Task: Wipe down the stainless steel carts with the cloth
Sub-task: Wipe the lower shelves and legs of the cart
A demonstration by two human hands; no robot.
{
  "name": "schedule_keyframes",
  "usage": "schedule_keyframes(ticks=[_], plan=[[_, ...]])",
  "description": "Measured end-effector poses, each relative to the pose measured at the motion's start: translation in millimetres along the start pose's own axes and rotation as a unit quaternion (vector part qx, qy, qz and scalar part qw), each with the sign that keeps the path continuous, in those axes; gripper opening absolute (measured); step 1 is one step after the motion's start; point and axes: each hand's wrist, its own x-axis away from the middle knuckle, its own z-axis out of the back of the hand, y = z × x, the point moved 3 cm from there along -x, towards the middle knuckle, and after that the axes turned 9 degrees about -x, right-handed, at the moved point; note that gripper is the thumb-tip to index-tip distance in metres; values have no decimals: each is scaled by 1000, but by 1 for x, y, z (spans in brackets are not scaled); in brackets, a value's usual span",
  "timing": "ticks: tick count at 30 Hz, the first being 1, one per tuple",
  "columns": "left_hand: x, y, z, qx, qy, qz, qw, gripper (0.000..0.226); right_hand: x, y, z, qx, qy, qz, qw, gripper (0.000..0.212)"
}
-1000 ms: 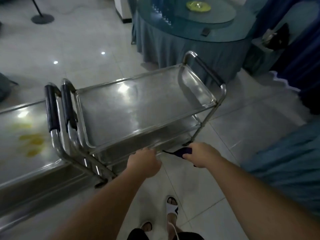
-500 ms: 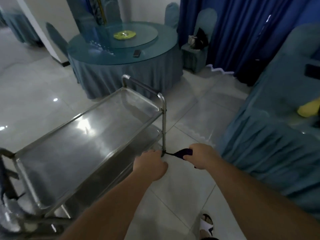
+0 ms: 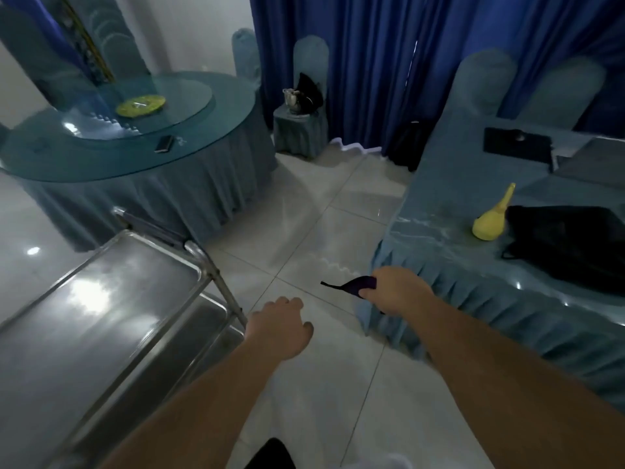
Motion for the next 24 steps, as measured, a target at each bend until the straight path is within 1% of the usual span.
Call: schedule_keyframes(ticks=[5, 11, 14, 18, 21, 24], plan=[[-65, -3, 20, 5, -7, 15, 1000, 61, -56, 7, 17, -5, -10, -1, 1000, 39], [-167, -29, 43, 20, 4, 11, 1000, 61, -158, -23, 37, -5, -20, -3, 1000, 39], [-225, -55, 66, 35, 21, 13, 999, 61, -217, -48, 54, 5, -6, -5, 1000, 38], [-288, -97, 106, 42, 31, 28, 998, 60, -282, -86, 75, -36, 0, -10, 999, 39], [-333, -132, 132, 35, 37, 42, 998, 61, -329, -112, 86, -16, 15, -3, 1000, 39], [-372, -160, 146, 43, 35, 62, 997, 61, -371, -134, 95, -14, 7, -1, 1000, 36]])
